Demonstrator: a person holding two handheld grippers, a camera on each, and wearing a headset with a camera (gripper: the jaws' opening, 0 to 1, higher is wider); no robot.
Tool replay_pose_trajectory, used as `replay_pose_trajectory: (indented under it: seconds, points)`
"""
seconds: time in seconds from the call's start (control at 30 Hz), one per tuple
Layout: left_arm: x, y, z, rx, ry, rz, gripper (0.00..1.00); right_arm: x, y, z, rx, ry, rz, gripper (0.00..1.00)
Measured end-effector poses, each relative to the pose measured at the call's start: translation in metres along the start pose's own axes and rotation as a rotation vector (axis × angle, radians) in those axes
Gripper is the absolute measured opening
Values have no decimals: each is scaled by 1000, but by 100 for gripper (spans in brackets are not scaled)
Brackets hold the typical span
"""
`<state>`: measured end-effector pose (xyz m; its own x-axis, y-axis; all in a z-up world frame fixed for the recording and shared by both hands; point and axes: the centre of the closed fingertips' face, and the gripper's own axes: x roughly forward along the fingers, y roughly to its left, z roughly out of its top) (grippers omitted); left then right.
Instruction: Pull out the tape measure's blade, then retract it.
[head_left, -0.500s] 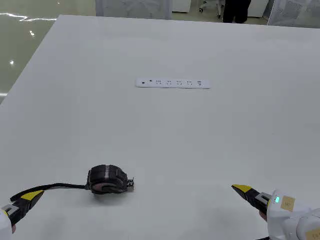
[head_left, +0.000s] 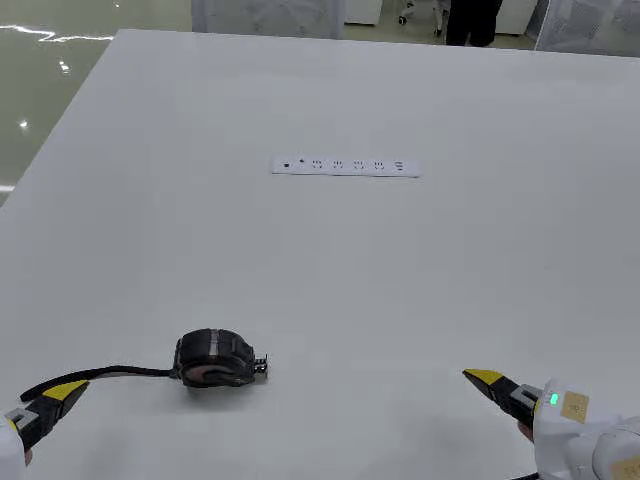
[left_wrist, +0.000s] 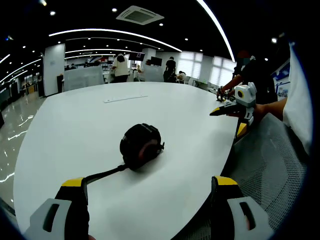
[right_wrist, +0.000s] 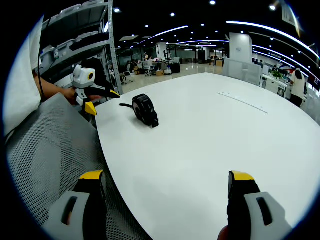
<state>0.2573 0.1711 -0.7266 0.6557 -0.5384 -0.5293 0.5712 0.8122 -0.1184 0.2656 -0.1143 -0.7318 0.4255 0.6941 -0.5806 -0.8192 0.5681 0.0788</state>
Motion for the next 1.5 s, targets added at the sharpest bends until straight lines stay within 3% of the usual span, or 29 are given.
replay_pose_trajectory:
  seconds: [0.93,1.5]
  points:
    - [8,-6,5,23,11,-30,99,7,3,-3,-5,6,28,97]
    - [10,-2,5,55,34,-52,98,8,-3,-6,-25,36,25,95]
